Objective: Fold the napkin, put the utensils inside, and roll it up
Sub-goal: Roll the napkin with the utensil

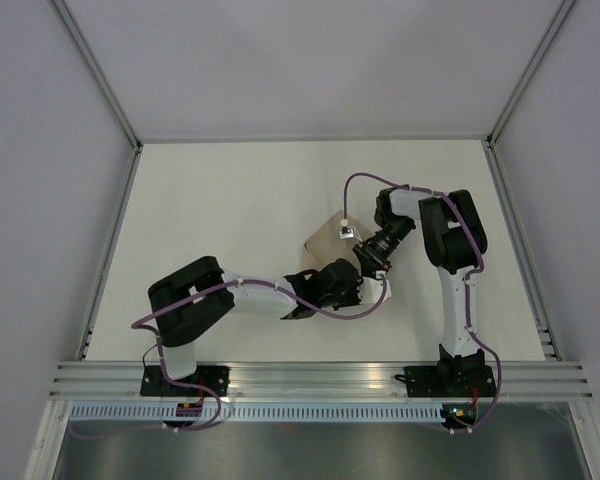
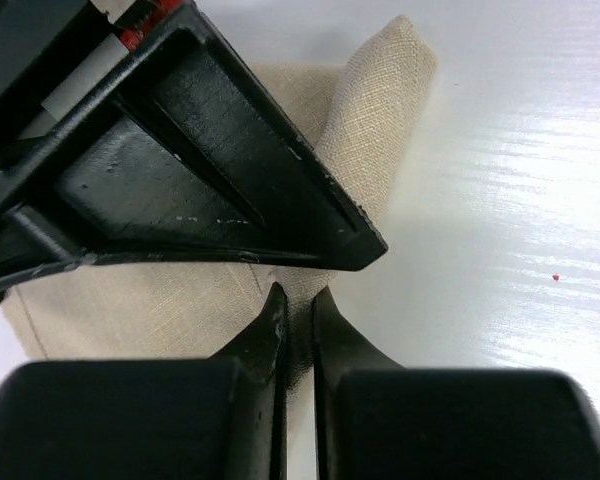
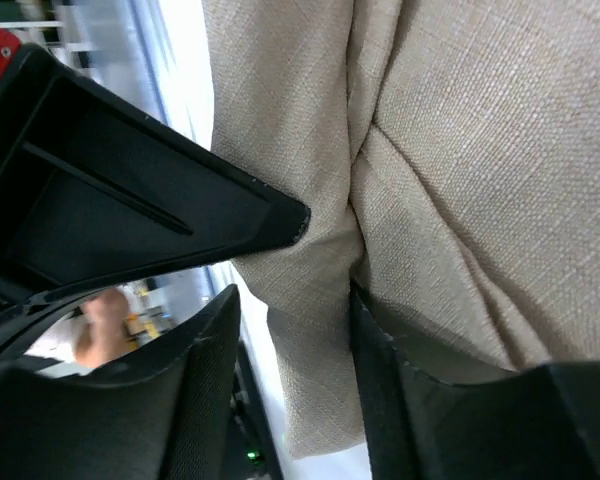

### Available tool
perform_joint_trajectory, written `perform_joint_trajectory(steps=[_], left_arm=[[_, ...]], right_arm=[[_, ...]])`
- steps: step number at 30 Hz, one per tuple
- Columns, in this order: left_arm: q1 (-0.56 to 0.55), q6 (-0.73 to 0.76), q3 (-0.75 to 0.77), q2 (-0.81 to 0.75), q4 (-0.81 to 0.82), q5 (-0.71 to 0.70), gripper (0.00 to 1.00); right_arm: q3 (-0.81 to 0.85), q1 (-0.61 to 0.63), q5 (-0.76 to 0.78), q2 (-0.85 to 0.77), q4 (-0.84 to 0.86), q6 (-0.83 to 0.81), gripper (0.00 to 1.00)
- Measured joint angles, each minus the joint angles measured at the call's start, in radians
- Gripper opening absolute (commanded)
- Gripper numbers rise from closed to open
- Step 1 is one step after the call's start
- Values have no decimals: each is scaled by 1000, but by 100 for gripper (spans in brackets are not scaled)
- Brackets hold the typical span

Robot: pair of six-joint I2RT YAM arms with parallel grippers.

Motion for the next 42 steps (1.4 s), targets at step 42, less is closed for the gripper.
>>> perform_joint_trajectory(steps=[42], left_arm=[[365, -219, 559, 411, -579, 1123, 2]], right_arm=[[-954, -136, 190, -1287, 912, 13, 81]])
